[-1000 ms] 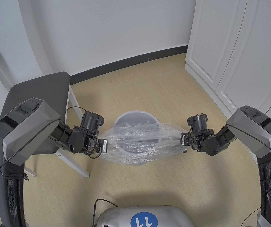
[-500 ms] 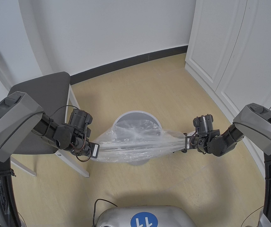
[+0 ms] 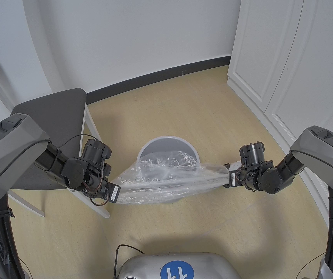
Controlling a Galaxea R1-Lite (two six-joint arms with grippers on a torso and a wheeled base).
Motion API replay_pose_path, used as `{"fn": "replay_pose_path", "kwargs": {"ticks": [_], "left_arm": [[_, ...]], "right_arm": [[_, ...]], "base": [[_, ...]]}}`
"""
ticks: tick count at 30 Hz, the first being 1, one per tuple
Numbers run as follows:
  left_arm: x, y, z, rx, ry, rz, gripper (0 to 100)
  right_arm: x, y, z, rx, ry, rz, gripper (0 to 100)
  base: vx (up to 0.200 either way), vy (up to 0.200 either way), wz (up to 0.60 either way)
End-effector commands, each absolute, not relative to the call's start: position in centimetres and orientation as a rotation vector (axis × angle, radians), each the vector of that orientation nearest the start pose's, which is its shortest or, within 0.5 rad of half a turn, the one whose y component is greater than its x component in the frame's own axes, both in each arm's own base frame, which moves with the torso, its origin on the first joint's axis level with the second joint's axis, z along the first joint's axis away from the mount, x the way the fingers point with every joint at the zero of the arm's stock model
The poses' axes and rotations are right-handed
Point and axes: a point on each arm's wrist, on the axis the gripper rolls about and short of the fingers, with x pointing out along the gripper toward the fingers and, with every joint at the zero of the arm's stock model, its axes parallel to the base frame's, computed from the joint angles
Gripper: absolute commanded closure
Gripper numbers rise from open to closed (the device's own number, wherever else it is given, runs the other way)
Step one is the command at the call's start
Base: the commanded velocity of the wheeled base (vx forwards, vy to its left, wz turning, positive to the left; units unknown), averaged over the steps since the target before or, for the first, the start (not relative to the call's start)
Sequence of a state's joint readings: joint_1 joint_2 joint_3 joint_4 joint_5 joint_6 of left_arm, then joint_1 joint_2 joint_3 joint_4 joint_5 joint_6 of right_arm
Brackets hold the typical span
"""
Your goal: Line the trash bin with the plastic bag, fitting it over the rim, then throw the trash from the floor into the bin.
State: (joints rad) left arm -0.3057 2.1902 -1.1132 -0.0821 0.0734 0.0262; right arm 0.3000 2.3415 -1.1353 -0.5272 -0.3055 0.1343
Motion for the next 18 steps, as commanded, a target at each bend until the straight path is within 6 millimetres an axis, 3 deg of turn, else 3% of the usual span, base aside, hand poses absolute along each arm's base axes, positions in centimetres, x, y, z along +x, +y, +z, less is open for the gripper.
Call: {"fn": "replay_pose_path", "kwargs": {"ticks": [1,7,18], "left_arm": [[35.5,-10.8,4.3,0.246,0.983,-0.250,100],[34.8,-10.3,5.1,0.249,0.974,-0.293,100],[34.6,-10.4,4.8,0.255,0.984,-0.298,100]], "right_arm": [[40.0,11.8,1.9,-0.076,0.644,-0.045,100],[39.4,11.4,2.3,-0.097,0.656,-0.019,100],[39.0,11.2,1.9,-0.122,0.674,-0.008,100]], "base": [[0.000,0.000,0.00],[0.000,0.000,0.00],[0.000,0.000,0.00]]}}
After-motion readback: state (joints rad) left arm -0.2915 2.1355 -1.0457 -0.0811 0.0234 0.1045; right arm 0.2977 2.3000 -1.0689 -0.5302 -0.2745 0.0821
